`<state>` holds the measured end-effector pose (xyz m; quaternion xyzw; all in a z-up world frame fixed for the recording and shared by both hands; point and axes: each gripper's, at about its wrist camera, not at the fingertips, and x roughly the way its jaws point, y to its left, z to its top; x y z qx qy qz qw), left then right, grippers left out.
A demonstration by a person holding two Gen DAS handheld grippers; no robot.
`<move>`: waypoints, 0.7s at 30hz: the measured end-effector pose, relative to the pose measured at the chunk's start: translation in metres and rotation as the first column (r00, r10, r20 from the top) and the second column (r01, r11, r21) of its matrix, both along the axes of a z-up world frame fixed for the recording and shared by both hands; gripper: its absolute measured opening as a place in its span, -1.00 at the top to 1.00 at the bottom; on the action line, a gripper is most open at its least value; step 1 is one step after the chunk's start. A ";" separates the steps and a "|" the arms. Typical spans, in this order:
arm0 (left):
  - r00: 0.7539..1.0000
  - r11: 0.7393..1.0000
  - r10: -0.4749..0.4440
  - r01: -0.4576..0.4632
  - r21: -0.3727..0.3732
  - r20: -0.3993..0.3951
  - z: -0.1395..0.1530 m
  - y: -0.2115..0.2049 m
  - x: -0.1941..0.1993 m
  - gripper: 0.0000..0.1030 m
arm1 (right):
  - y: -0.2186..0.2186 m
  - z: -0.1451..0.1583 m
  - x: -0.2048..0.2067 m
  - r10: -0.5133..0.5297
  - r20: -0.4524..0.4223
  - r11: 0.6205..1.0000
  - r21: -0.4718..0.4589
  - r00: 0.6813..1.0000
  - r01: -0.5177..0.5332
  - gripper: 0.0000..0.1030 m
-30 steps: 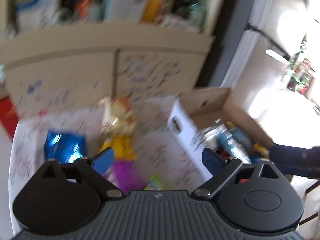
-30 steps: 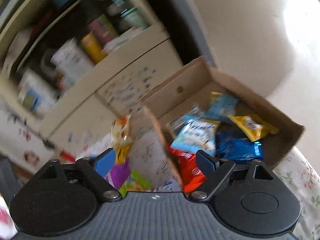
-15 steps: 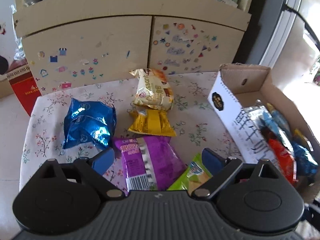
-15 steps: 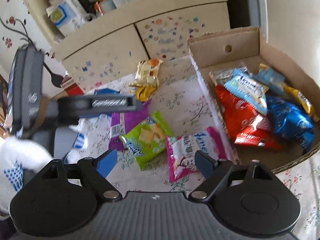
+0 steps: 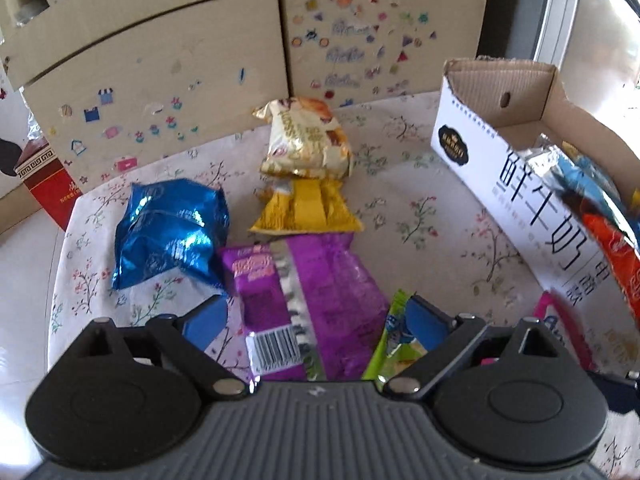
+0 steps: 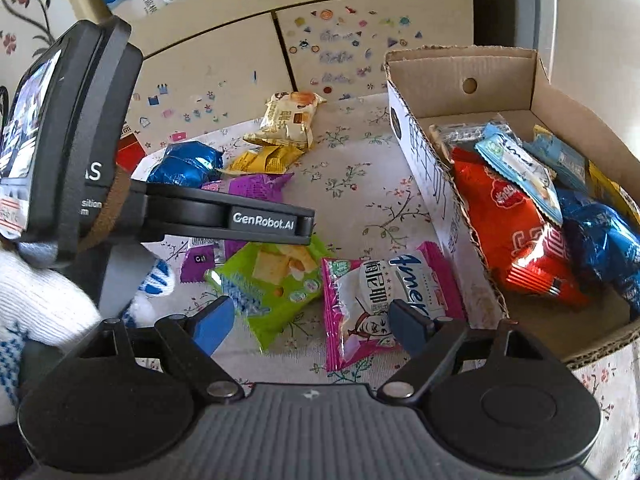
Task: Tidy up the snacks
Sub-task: 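Withdraw both tools from the box back over the remaining snacks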
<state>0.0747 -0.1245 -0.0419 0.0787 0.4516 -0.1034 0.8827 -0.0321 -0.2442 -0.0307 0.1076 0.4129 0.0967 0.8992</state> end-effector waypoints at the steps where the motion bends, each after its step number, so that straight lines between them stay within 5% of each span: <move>1: 1.000 1.000 0.001 -0.001 0.003 -0.003 0.000 0.002 -0.001 -0.89 | 0.001 0.000 0.000 0.012 0.001 1.000 -0.004 1.000 -0.012 -0.73; 14: 0.998 0.998 -0.012 0.015 0.053 -0.066 -0.009 0.038 -0.022 -0.90 | 0.023 -0.014 -0.021 0.192 -0.088 0.979 0.080 0.977 -0.185 -0.72; 17: 0.997 0.999 0.012 -0.008 0.050 -0.080 -0.010 0.054 -0.025 -0.89 | 0.024 -0.007 -0.030 0.135 -0.050 0.991 0.016 0.990 -0.135 -0.72; 21: 0.997 1.000 0.020 -0.020 0.000 -0.070 -0.006 0.069 -0.029 -0.88 | 0.011 -0.003 -0.033 -0.024 -0.065 0.996 0.081 0.998 0.030 -0.72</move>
